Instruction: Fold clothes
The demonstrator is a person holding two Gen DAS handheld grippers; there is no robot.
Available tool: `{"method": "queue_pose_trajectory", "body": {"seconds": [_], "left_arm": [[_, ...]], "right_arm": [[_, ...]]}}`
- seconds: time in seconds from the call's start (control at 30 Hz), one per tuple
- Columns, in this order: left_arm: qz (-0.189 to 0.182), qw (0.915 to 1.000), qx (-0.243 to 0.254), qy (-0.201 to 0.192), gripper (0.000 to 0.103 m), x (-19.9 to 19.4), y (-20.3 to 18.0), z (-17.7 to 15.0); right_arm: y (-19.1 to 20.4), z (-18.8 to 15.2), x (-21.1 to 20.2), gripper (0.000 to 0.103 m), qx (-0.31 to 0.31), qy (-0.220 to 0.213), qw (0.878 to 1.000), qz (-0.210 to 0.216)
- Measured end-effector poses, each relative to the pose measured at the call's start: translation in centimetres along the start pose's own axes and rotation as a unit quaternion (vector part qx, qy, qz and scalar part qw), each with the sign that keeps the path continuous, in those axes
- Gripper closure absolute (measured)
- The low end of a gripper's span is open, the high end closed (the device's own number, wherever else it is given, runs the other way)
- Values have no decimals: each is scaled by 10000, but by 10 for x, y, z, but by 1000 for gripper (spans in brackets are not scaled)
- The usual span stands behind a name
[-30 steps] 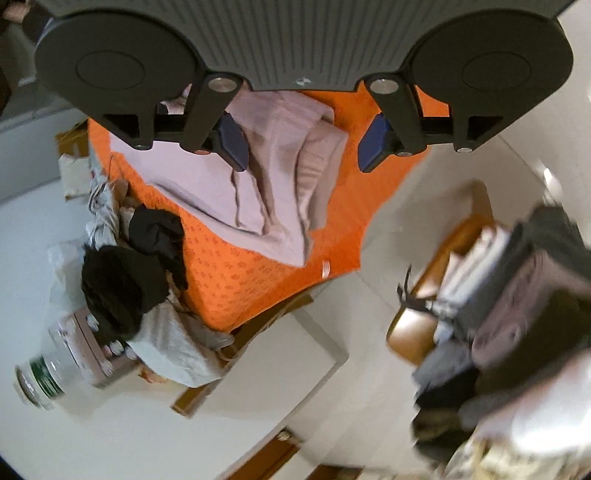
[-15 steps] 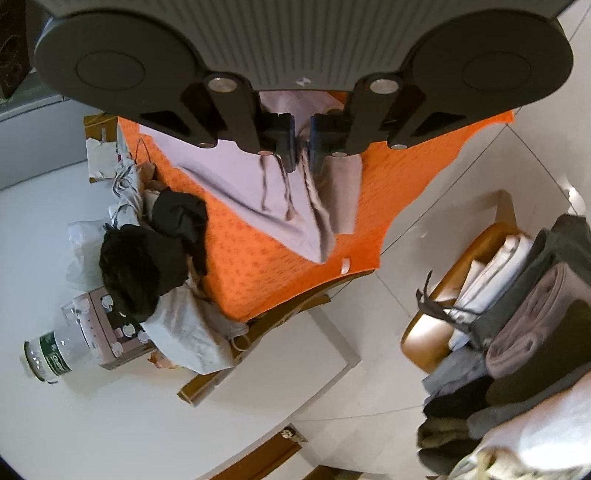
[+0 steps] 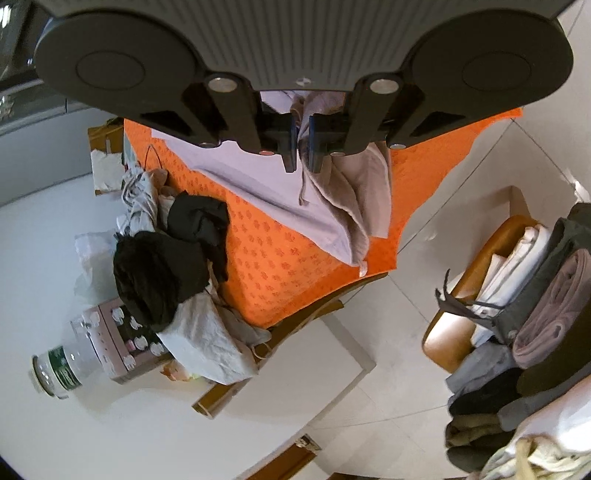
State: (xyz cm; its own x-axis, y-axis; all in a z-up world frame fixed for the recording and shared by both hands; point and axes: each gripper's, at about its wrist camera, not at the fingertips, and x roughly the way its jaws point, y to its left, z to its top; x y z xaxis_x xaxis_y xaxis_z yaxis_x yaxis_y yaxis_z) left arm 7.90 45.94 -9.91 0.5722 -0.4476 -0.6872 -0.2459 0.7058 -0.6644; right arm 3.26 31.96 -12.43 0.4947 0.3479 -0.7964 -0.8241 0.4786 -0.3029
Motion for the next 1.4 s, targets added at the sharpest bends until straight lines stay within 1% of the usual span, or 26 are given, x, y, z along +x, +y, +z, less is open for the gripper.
{"method": "queue_pose_trajectory", "body": {"seconds": [0.03, 0.07, 0.1, 0.13, 0.17, 0.23, 0.27, 0.3, 0.37, 0.43, 0.5, 0.57, 0.63, 0.7, 0.8, 0.9, 0.97, 1.07, 1.13, 1.17, 1.27, 1.3, 1.33, 1.4], "left_arm": [[2, 10000, -46, -62, 96, -4, 2, 0], [-2, 9999, -68, -140, 96, -9, 3, 1], [30, 9996, -79, -251, 95, -16, 4, 2], [79, 9992, -86, -372, 95, -24, 5, 2], [123, 9987, -104, -485, 95, -32, 6, 2], [200, 9973, -143, -689, 95, -47, 10, 4], [235, 9966, -155, -775, 95, -55, 12, 4], [276, 9960, -154, -837, 95, -61, 14, 5], [360, 9951, -136, -915, 95, -71, 16, 6], [439, 9945, -111, -943, 95, -77, 18, 6], [485, 9946, -128, -913, 95, -79, 20, 5], [505, 9949, -111, -863, 95, -76, 20, 6], [507, 9954, -40, -812, 95, -72, 16, 6], [481, 9960, 82, -753, 95, -67, 9, 7], [440, 9963, 367, -643, 95, -55, -6, 6], [404, 9954, 687, -522, 95, -43, -23, 3], [373, 9947, 863, -426, 95, -35, -34, 1], [353, 9923, 1155, -269, 95, -20, -49, -3], [332, 9899, 1373, -157, 95, -10, -61, -8], [326, 9886, 1467, -107, 95, -5, -66, -10], [265, 9825, 1841, 54, 95, 12, -86, -18], [238, 9801, 1967, 104, 95, 18, -93, -21], [197, 9781, 2068, 155, 95, 24, -99, -23], [111, 9734, 2271, 267, 95, 38, -113, -28]], "right_arm": [[1, 0, 2, 42, -79, 51, 10000, -33], [3, -1, 4, 59, -147, 113, 9998, -61], [4, 0, 7, 64, -168, 200, 9996, -59], [3, 0, 8, 65, -140, 234, 9996, -34], [2, 0, 8, 74, -98, 217, 9997, -39], [-3, 0, 2, 84, 60, 128, 9999, -100], [-5, 1, 0, 87, 139, 83, 9998, -131], [-8, 0, -4, 88, 255, 28, 9995, -158], [-20, -4, -16, 89, 734, -146, 9970, -186], [-32, -8, -28, 89, 1211, -319, 9919, -214], [-45, -16, -41, 89, 1729, -534, 9832, -227], [-62, -30, -57, 89, 2364, -818, 9679, -231], [-80, -45, -73, 90, 2986, -1099, 9478, -234], [-95, -64, -89, 90, 3607, -1340, 9225, -299], [-115, -97, -110, 90, 4480, -1623, 8780, -459], [-133, -133, -121, 90, 5189, -1762, 8339, -653], [-142, -158, -125, 90, 5644, -1800, 8022, -749], [-149, -197, -125, 90, 6359, -1815, 7471, -676], [-149, -223, -121, 90, 6726, -1746, 7164, -626], [-149, -234, -117, 90, 6887, -1678, 7030, -574], [-151, -265, -108, 89, 7353, -1537, 6589, -397], [-152, -269, -108, 89, 7439, -1545, 6493, -337], [-152, -272, -108, 89, 7497, -1556, 6426, -286], [-153, -271, -114, 89, 7434, -1596, 6491, -237]]}}
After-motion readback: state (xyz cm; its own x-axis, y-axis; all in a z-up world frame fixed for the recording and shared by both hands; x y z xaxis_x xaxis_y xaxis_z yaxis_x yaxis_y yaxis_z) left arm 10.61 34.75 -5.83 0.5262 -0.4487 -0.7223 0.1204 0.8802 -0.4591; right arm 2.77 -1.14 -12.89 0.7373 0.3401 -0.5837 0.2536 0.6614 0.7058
